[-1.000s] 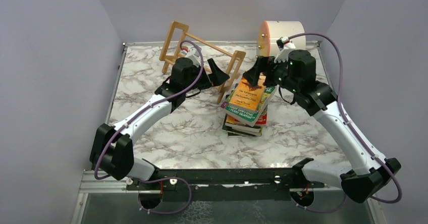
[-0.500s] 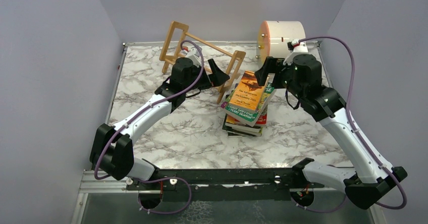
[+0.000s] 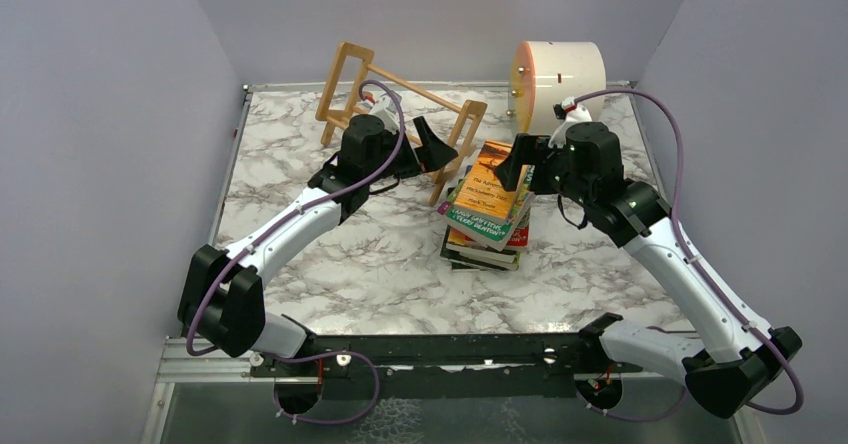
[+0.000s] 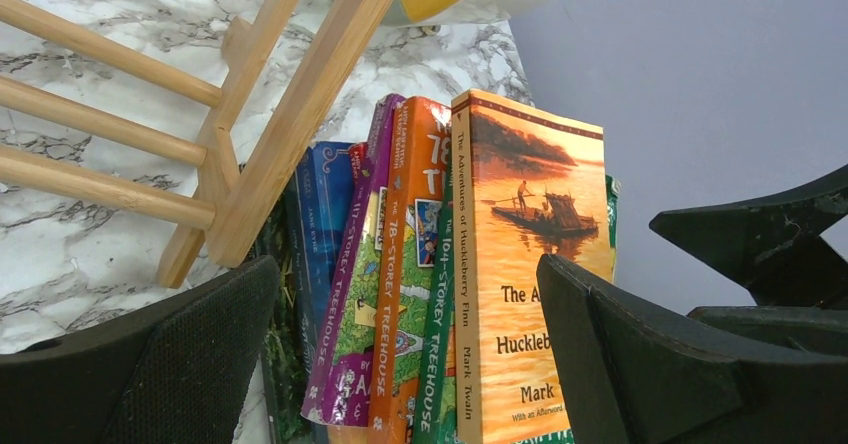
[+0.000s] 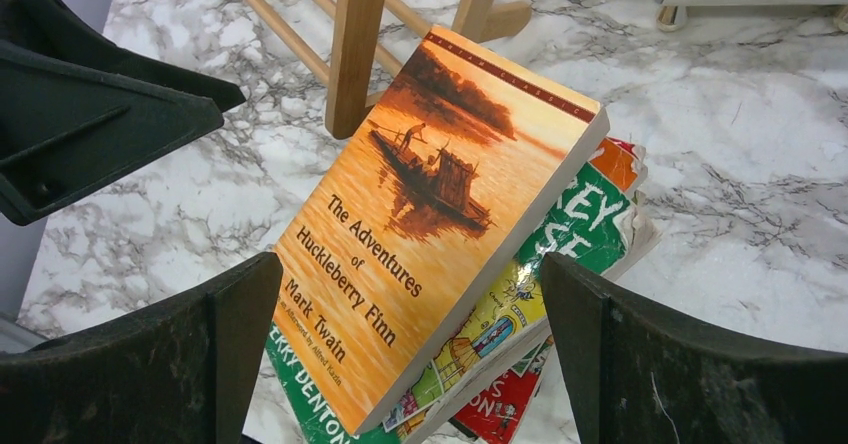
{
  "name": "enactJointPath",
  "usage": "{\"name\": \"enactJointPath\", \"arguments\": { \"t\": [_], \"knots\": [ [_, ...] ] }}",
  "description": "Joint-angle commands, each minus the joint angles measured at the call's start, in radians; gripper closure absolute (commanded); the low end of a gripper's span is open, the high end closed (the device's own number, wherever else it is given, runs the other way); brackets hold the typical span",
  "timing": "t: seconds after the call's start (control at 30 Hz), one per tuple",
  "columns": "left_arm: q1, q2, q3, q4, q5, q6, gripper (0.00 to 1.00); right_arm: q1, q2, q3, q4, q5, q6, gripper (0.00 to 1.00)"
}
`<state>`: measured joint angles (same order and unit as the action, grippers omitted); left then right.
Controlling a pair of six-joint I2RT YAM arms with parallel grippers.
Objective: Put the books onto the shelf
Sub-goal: Pick up the book from the center of the board.
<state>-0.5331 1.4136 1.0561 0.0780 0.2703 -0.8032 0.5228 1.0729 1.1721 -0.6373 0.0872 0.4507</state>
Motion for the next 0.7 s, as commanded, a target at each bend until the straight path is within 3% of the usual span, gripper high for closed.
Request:
{"name": "enactJointPath", "arguments": {
  "t": [0.0, 0.67],
  "knots": [
    [-0.007, -0.006, -0.010, 0.035, 0.024, -0.011, 0.01, 0.005, 0.000, -0.005, 0.010, -0.040, 0.012, 0.00],
    [-0.007, 0.009, -0.003, 0.049, 0.041, -0.029, 0.01, 0.004, 0.017, -0.026, 0.027, -0.027, 0.011, 0.01]
  ]
}}
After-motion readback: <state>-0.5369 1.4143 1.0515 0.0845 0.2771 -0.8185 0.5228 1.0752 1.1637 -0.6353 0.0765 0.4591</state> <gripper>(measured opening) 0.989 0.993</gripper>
